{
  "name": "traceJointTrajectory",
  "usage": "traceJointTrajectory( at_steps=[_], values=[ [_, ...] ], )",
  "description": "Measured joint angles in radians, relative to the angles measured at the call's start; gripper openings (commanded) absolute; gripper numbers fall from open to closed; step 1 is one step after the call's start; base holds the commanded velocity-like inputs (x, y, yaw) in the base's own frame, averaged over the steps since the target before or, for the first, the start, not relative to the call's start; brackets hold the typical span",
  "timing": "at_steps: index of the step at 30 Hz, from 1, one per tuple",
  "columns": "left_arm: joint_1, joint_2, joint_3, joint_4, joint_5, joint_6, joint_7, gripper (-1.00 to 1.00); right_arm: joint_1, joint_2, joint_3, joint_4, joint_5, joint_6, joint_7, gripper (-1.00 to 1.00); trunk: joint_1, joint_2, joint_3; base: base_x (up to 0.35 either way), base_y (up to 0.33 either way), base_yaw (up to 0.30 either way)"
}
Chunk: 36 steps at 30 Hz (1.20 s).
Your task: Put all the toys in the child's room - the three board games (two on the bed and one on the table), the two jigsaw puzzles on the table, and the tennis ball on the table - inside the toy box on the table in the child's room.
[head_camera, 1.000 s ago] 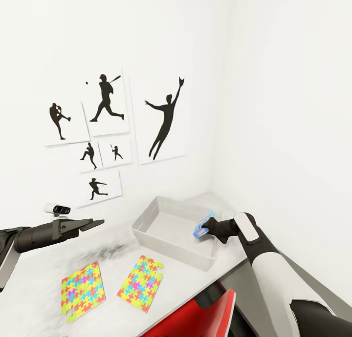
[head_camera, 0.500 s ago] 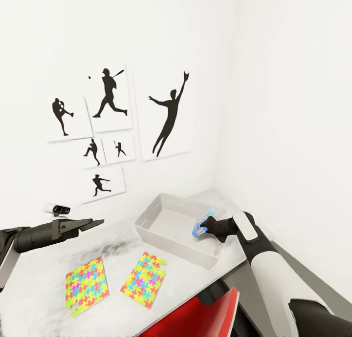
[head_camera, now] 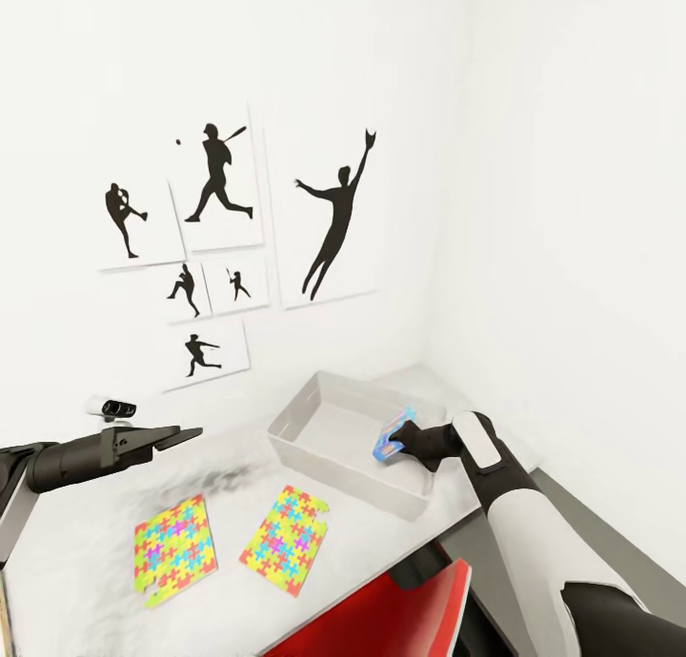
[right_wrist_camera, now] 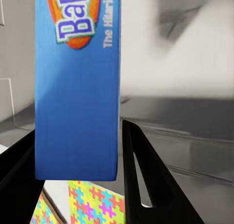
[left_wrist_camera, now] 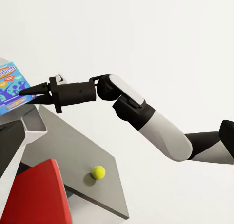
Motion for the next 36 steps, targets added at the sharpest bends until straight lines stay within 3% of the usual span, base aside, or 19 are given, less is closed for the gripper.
traceJointTrajectory(
  at_steps=[17, 36],
  values=[
    [0.000, 0.000, 0.001, 0.000, 0.000, 0.000, 0.000, 1.00, 0.000, 0.001, 0.000, 0.000, 0.000, -0.002, 0.001, -1.00, 0.000, 0.000, -0.011, 0.000, 0.000, -0.055],
    [0.000, 0.000, 0.001, 0.000, -0.002, 0.000, 0.000, 1.00, 0.000, -0.010, -0.001, 0.000, 0.001, -0.024, 0.002, -1.00, 0.000, 0.000, -0.041, 0.000, 0.000, 0.000]
  ],
)
